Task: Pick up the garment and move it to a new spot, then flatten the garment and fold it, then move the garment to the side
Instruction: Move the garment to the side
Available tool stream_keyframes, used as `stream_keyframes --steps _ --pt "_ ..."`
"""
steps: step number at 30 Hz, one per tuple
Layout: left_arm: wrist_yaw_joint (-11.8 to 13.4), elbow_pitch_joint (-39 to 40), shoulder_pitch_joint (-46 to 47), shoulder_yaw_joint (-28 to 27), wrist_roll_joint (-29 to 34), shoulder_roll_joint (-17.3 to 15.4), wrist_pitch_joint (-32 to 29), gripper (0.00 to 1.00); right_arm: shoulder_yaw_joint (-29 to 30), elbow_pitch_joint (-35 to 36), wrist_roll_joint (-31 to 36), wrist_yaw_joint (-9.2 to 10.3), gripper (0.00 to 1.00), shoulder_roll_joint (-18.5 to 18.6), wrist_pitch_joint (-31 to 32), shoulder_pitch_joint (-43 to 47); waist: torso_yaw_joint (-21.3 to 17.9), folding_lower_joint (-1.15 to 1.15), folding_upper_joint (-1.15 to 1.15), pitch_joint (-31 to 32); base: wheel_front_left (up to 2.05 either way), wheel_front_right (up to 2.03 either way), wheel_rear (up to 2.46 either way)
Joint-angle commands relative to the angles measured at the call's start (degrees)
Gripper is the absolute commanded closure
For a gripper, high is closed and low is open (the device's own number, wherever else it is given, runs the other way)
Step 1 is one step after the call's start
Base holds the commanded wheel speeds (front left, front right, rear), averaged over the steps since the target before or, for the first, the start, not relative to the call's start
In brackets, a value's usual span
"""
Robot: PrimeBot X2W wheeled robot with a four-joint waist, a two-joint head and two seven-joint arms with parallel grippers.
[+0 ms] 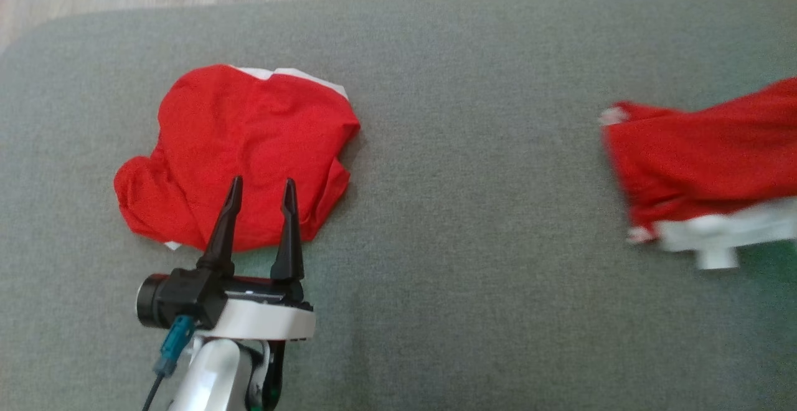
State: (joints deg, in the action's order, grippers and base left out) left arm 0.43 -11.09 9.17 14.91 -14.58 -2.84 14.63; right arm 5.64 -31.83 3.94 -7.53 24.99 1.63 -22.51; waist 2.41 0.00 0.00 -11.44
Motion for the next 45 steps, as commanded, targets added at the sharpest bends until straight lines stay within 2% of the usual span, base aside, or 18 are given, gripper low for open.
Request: stream_keyframes --steps 1,4,8,21,22,23,27,32,37,43,45 --pt "-0.17 1.99 2.16 -1.54 0.11 -0.04 0.37 0.0 0.71 1.17 -0.25 0.04 1.0 3.01 0.1 -1.82 0.31 0.0 0.0 -0.85 0.0 0.0 0.0" --pt "-0.24 1.93 2.59 -1.17 0.22 -0.04 0.37 0.0 3.67 -0.36 1.29 0.04 1.0 6.61 0.14 -2.02 0.82 0.0 0.0 -2.04 0.0 0.0 0.0" --pt "-0.25 1.93 3.14 -0.94 0.27 -0.04 0.37 0.0 7.39 -1.22 2.52 0.04 1.0 8.29 -1.31 -2.05 1.54 0.0 0.0 -3.26 0.0 0.0 0.0" --pt "-0.44 1.36 3.97 -0.9 0.58 -0.04 0.37 0.0 12.59 -2.24 3.67 0.04 1.0 6.41 -2.21 -4.56 1.56 0.0 0.0 -4.59 0.0 0.0 0.0" --pt "-0.47 1.22 4.04 -0.85 0.55 -0.04 0.37 0.0 12.78 -2.45 3.65 0.04 0.67 6.1 -2.06 -4.63 1.56 0.0 0.0 -4.55 0.0 0.0 0.0" --pt "-0.5 1.07 4.1 -0.82 0.52 -0.04 0.37 0.0 12.98 -2.56 3.6 0.04 0.0 5.76 -1.98 -4.71 1.55 0.0 0.0 -4.47 0.0 0.0 0.0" --pt "-0.55 0.39 4.09 -0.96 0.38 -0.04 0.37 0.0 12.72 -1.57 3.41 0.04 0.0 3.96 -2.96 -5.43 1.4 0.0 0.0 -3.63 0.0 0.0 0.0" --pt "-0.4 0.62 3.33 -2.02 -0.49 -0.04 0.37 0.0 10.4 1.46 2.65 0.04 0.0 -0.25 -4.52 -6.31 0.91 0.0 0.0 -1.05 0.0 0.0 0.0" --pt "-0.36 1.4 2.41 -2.7 -0.33 -0.04 0.37 0.0 6.86 6.63 -0.63 0.04 0.0 -6.54 -6.45 -6.38 0.67 0.0 0.0 1.98 0.0 0.0 0.0" --pt "-0.1 1.6 1.05 -4.04 -1.46 -0.04 0.37 0.0 0.66 16.36 -6.97 0.04 0.0 -14.93 -9.6 -2.75 0.44 0.0 0.0 5.4 0.0 0.0 0.0" --pt "-0.2 1.54 0.81 -4.05 -1.29 -0.04 0.37 0.0 -0.09 17.45 -7.61 0.04 0.0 -16.3 -9.74 -1.73 0.43 0.0 0.0 5.83 0.0 0.0 0.0"
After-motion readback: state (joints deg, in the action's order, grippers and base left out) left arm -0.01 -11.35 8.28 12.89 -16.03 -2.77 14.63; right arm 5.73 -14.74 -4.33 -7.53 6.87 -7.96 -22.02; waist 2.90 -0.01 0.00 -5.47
